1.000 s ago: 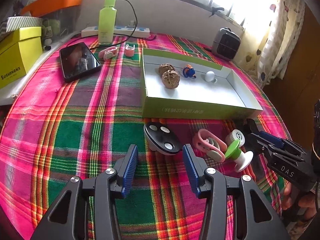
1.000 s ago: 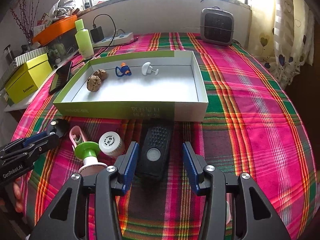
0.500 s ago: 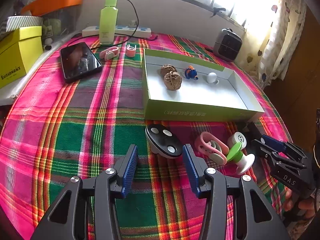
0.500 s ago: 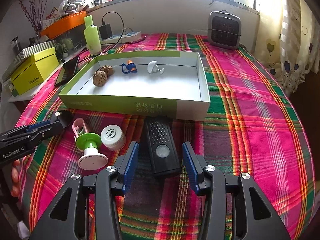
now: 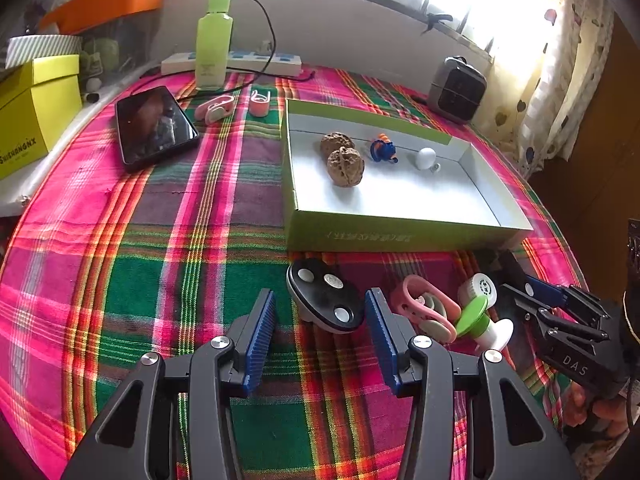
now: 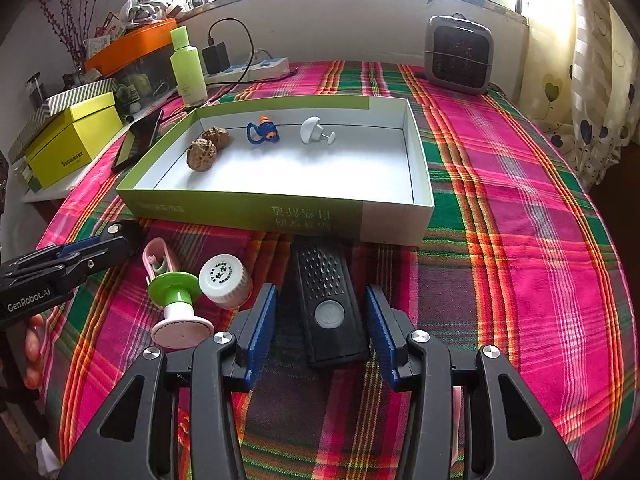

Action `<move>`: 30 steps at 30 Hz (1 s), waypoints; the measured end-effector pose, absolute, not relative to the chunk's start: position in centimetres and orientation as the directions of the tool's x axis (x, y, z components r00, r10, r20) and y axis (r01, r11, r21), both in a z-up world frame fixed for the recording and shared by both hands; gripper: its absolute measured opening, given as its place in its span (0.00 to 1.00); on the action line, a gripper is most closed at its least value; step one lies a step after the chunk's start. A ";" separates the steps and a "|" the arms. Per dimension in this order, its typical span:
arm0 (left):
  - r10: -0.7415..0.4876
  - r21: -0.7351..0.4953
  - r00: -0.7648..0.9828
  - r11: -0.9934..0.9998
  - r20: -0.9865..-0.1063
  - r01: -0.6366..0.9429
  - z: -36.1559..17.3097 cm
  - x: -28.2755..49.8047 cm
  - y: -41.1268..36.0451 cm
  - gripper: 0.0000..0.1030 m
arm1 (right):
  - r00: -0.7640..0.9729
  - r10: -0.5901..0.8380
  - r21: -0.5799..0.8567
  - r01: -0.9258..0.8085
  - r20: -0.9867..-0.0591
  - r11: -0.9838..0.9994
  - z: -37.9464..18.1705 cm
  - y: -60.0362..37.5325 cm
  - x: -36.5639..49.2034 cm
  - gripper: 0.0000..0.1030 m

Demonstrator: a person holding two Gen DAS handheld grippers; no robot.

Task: Organize objects
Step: 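Lower the right tool onto the black remote and close on it, then close the left tool on the black oval toy with white dots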

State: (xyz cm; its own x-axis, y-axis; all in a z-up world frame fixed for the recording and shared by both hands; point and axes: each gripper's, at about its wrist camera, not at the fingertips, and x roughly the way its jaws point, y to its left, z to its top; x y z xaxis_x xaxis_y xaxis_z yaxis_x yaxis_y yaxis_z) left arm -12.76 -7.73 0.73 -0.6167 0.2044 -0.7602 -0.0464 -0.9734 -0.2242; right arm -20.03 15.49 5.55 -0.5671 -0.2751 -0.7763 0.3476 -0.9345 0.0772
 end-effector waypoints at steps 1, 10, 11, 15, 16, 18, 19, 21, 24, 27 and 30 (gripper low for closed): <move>0.204 -0.223 -0.616 -0.974 -0.761 -0.047 0.8 -12.8 -7.7 0.44 | -0.567 -0.274 0.075 0.349 -0.777 -0.934 5.6 15.5 -20.0 0.45; 0.197 -0.217 -0.618 -0.975 -0.761 -0.045 0.8 -13.1 -7.6 0.44 | -0.567 -0.277 0.070 0.358 -0.776 -0.931 5.6 15.3 -19.9 0.28; 0.197 -0.216 -0.618 -0.975 -0.761 -0.044 0.9 -13.2 -7.6 0.44 | -0.567 -0.277 0.070 0.358 -0.775 -0.931 5.6 15.3 -19.9 0.28; 0.191 -0.216 -0.619 -0.976 -0.762 -0.035 0.8 -13.3 -7.6 0.44 | -0.564 -0.287 0.083 0.358 -0.774 -0.930 5.6 15.3 -19.9 0.28; 0.187 -0.213 -0.620 -0.977 -0.762 -0.033 0.8 -13.4 -7.6 0.44 | -0.564 -0.288 0.083 0.360 -0.774 -0.929 5.6 15.3 -19.8 0.28; 0.181 -0.206 -0.620 -0.978 -0.763 -0.032 0.8 -13.6 -7.5 0.44 | -0.563 -0.290 0.085 0.361 -0.774 -0.929 5.6 15.2 -19.7 0.28; 0.180 -0.205 -0.620 -0.978 -0.764 -0.031 0.8 -13.6 -7.5 0.44 | -0.563 -0.291 0.087 0.361 -0.774 -0.929 5.6 15.3 -19.7 0.28; 0.175 -0.199 -0.621 -0.979 -0.764 -0.031 0.8 -13.8 -7.4 0.44 | -0.562 -0.293 0.090 0.360 -0.773 -0.928 5.6 15.3 -19.8 0.28; 0.163 -0.183 -0.628 -0.983 -0.761 -0.033 0.7 -13.9 -7.3 0.44 | -0.562 -0.293 0.090 0.360 -0.773 -0.928 5.6 15.3 -19.8 0.28; 0.157 -0.180 -0.630 -0.983 -0.761 -0.028 0.7 -13.9 -7.2 0.43 | -0.561 -0.296 0.094 0.360 -0.773 -0.928 5.6 15.4 -19.8 0.28; 0.151 -0.180 -0.630 -0.983 -0.761 -0.019 0.8 -13.9 -7.3 0.40 | -0.559 -0.302 0.102 0.359 -0.772 -0.928 5.6 15.5 -19.8 0.28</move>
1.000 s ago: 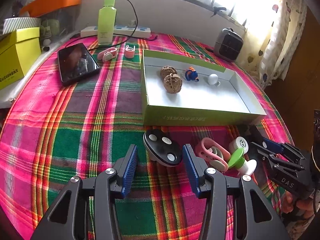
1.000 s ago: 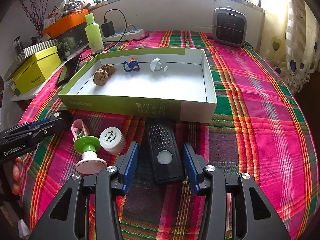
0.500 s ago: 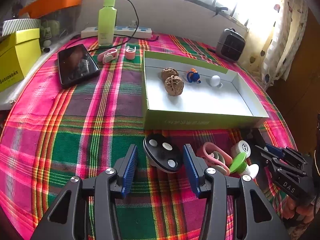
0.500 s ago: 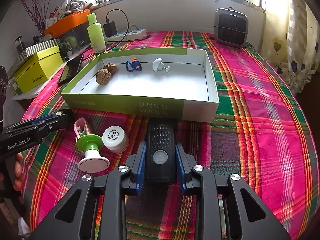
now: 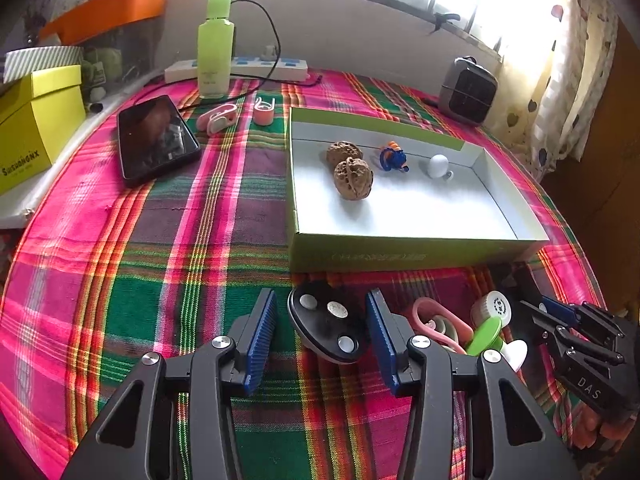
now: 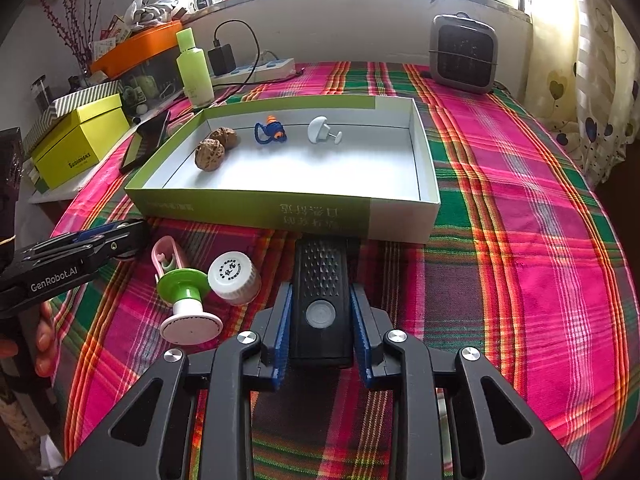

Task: Organize objects
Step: 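Close the left tool on the black oval toy with white dots, then carry the black remote and black oval toy over the box with both tools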

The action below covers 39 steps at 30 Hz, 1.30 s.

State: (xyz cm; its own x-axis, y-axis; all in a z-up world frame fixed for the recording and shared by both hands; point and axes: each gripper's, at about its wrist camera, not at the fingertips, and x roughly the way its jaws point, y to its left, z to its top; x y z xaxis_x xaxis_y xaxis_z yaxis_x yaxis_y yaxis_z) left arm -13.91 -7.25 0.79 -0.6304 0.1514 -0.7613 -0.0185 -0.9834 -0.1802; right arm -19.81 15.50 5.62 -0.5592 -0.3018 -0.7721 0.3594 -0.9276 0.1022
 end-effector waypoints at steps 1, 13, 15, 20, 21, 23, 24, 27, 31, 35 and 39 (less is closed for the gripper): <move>0.147 -0.179 -0.631 -0.984 -0.761 -0.014 0.8 -13.9 -7.3 0.35 | -0.559 -0.303 0.103 0.359 -0.772 -0.927 5.6 15.5 -19.8 0.28; 0.143 -0.179 -0.632 -0.984 -0.762 -0.006 0.8 -13.8 -7.3 0.25 | -0.558 -0.306 0.108 0.359 -0.771 -0.927 5.6 15.5 -19.9 0.28; 0.139 -0.179 -0.633 -0.984 -0.762 0.000 0.9 -13.7 -7.4 0.25 | -0.558 -0.306 0.108 0.359 -0.771 -0.927 5.6 15.5 -19.9 0.28; 0.138 -0.183 -0.635 -0.983 -0.760 0.005 1.0 -13.6 -7.5 0.25 | -0.558 -0.305 0.107 0.359 -0.771 -0.927 5.6 15.5 -19.8 0.28; 0.138 -0.183 -0.635 -0.983 -0.760 0.005 1.0 -13.6 -7.5 0.25 | -0.558 -0.305 0.107 0.359 -0.771 -0.927 5.6 15.5 -19.8 0.28; 0.139 -0.183 -0.637 -0.983 -0.758 0.002 1.0 -13.6 -7.5 0.25 | -0.558 -0.305 0.107 0.359 -0.771 -0.927 5.6 15.5 -19.9 0.28; 0.139 -0.183 -0.637 -0.983 -0.758 0.003 1.0 -13.6 -7.6 0.25 | -0.558 -0.305 0.107 0.359 -0.771 -0.927 5.6 15.5 -19.9 0.28; 0.139 -0.183 -0.636 -0.983 -0.759 0.003 1.0 -13.6 -7.6 0.25 | -0.559 -0.304 0.106 0.359 -0.772 -0.927 5.6 15.5 -19.9 0.28; 0.142 -0.185 -0.638 -0.983 -0.757 0.001 1.2 -13.5 -7.5 0.25 | -0.558 -0.306 0.106 0.361 -0.772 -0.927 5.6 15.4 -19.8 0.28; 0.147 -0.188 -0.649 -0.982 -0.747 -0.007 1.8 -13.3 -7.5 0.25 | -0.556 -0.310 0.111 0.362 -0.771 -0.925 5.6 15.5 -19.8 0.28; 0.154 -0.190 -0.658 -0.982 -0.737 -0.017 2.5 -12.9 -7.2 0.25 | -0.562 -0.315 0.111 0.366 -0.765 -0.924 6.0 15.4 -19.6 0.27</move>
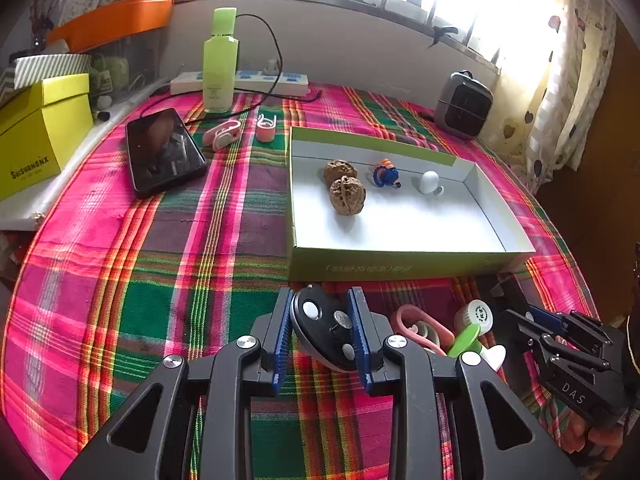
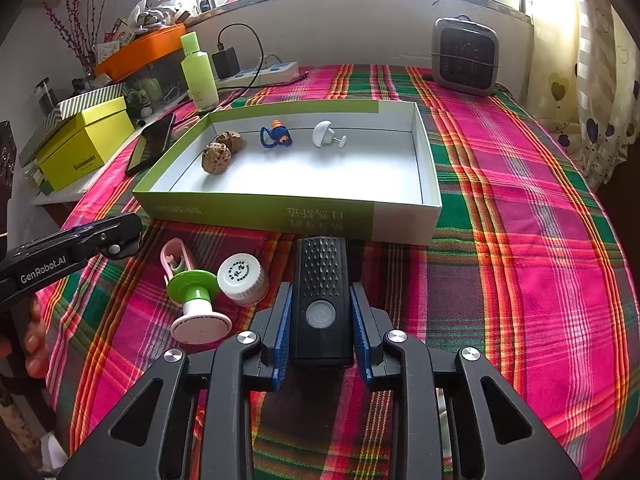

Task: Organize objects
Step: 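Carry the black remote and black oval toy over the box with both tools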

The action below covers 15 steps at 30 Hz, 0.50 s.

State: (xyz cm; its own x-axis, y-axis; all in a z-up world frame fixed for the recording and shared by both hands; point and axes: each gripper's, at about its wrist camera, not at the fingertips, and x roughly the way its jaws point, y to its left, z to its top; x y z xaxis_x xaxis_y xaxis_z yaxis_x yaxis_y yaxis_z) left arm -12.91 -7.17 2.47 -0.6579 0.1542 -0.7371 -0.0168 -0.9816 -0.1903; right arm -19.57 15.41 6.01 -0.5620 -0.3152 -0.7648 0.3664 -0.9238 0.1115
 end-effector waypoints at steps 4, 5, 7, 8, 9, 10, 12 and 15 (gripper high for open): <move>0.161 -0.193 -0.663 -0.981 -0.731 -0.025 3.0 -12.7 -6.9 0.25 | -0.569 -0.318 0.113 0.365 -0.758 -0.924 6.5 15.6 -19.5 0.28; 0.162 -0.193 -0.664 -0.981 -0.730 -0.028 3.2 -12.7 -6.9 0.25 | -0.571 -0.318 0.113 0.365 -0.757 -0.924 6.6 15.6 -19.5 0.28; 0.162 -0.190 -0.668 -0.981 -0.726 -0.032 3.5 -12.7 -6.7 0.25 | -0.576 -0.320 0.113 0.365 -0.752 -0.924 7.0 15.6 -19.5 0.28; 0.165 -0.190 -0.670 -0.981 -0.723 -0.036 3.7 -12.8 -6.6 0.25 | -0.576 -0.323 0.117 0.365 -0.751 -0.923 7.1 15.7 -19.5 0.28; 0.166 -0.189 -0.672 -0.981 -0.722 -0.039 3.9 -12.8 -6.6 0.25 | -0.577 -0.325 0.120 0.364 -0.749 -0.923 7.3 15.8 -19.5 0.28; 0.168 -0.189 -0.674 -0.981 -0.719 -0.043 4.1 -12.8 -6.5 0.25 | -0.578 -0.328 0.123 0.365 -0.747 -0.923 7.5 15.8 -19.6 0.28; 0.173 -0.187 -0.677 -0.981 -0.715 -0.054 4.5 -13.0 -6.2 0.25 | -0.578 -0.333 0.130 0.364 -0.745 -0.922 7.8 15.9 -19.7 0.28; 0.190 -0.194 -0.679 -0.978 -0.709 -0.071 5.1 -13.4 -5.8 0.25 | -0.581 -0.345 0.138 0.370 -0.737 -0.919 8.6 16.0 -19.8 0.28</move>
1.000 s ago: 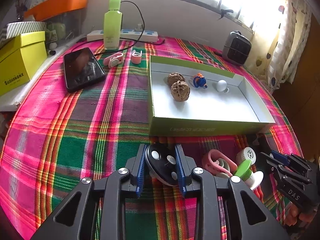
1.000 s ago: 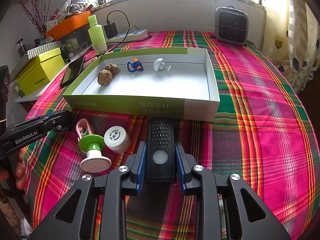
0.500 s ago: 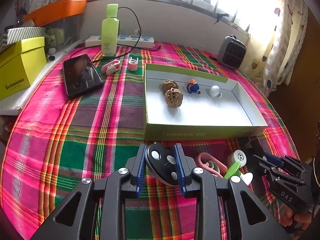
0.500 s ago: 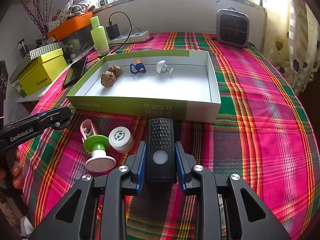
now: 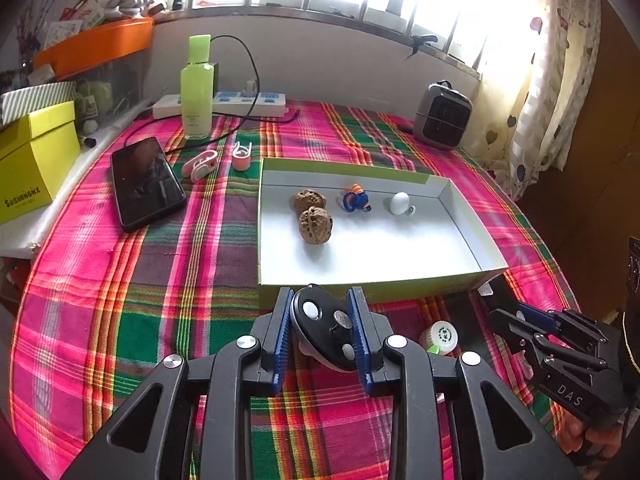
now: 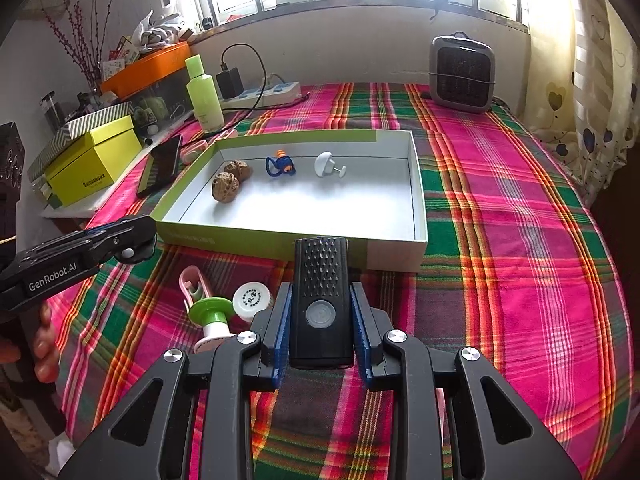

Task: Organize objects
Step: 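Carry the black remote and black oval toy over the box with both tools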

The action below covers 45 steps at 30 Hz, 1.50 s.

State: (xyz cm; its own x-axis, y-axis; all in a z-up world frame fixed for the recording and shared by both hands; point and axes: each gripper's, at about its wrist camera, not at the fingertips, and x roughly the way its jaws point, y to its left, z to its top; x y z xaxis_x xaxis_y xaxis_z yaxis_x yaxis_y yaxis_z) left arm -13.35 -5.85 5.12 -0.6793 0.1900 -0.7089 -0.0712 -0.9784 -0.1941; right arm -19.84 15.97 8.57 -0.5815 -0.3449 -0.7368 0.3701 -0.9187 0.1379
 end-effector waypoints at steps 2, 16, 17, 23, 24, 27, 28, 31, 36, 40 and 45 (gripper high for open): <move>0.194 -0.190 -0.685 -0.978 -0.702 -0.082 5.6 -13.7 -5.5 0.25 | -0.590 -0.345 0.134 0.372 -0.730 -0.919 9.1 16.1 -20.0 0.28; 0.223 -0.170 -0.677 -0.975 -0.702 -0.144 6.4 -17.0 -3.0 0.25 | -0.609 -0.329 0.109 0.370 -0.722 -0.923 10.9 15.8 -23.2 0.28; 0.226 -0.172 -0.676 -0.974 -0.702 -0.147 6.4 -17.2 -2.9 0.25 | -0.609 -0.328 0.108 0.369 -0.722 -0.923 10.9 15.8 -23.4 0.28; 0.239 -0.165 -0.672 -0.971 -0.701 -0.173 6.7 -18.8 -1.8 0.25 | -0.608 -0.316 0.103 0.359 -0.728 -0.928 11.1 15.7 -25.0 0.28; 0.242 -0.166 -0.671 -0.970 -0.700 -0.176 6.7 -19.1 -1.7 0.25 | -0.609 -0.314 0.101 0.358 -0.728 -0.928 11.2 15.7 -25.3 0.28; 0.248 -0.170 -0.668 -0.969 -0.702 -0.181 6.6 -19.8 -1.4 0.25 | -0.604 -0.314 0.106 0.354 -0.732 -0.929 11.1 15.7 -26.3 0.28; 0.248 -0.169 -0.666 -0.969 -0.703 -0.183 6.5 -20.1 -1.2 0.25 | -0.603 -0.312 0.105 0.354 -0.734 -0.929 11.1 15.7 -26.6 0.28; 0.251 -0.169 -0.659 -0.968 -0.709 -0.188 6.2 -21.0 -0.8 0.25 | -0.598 -0.304 0.098 0.352 -0.742 -0.931 10.8 15.6 -27.7 0.28; 0.256 -0.170 -0.646 -0.966 -0.719 -0.194 5.6 -22.4 -0.2 0.25 | -0.579 -0.305 0.120 0.336 -0.756 -0.934 10.2 15.5 -29.7 0.28; 0.258 -0.170 -0.630 -0.966 -0.733 -0.197 4.8 -23.5 0.1 0.25 | -0.567 -0.300 0.114 0.340 -0.767 -0.934 9.5 15.1 -31.0 0.28; 0.257 -0.175 -0.614 -0.966 -0.746 -0.192 3.8 -24.7 0.3 0.25 | -0.553 -0.289 0.103 0.343 -0.781 -0.934 8.7 14.7 -32.7 0.28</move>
State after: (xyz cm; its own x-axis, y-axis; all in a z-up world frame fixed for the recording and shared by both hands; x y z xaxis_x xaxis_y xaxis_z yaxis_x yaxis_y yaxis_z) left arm -24.70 0.34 3.84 -0.6136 0.2573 -0.7465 -0.1916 -0.9657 -0.1753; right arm -32.71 14.68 8.68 -0.5535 -0.2891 -0.7811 0.3426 -0.9338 0.1028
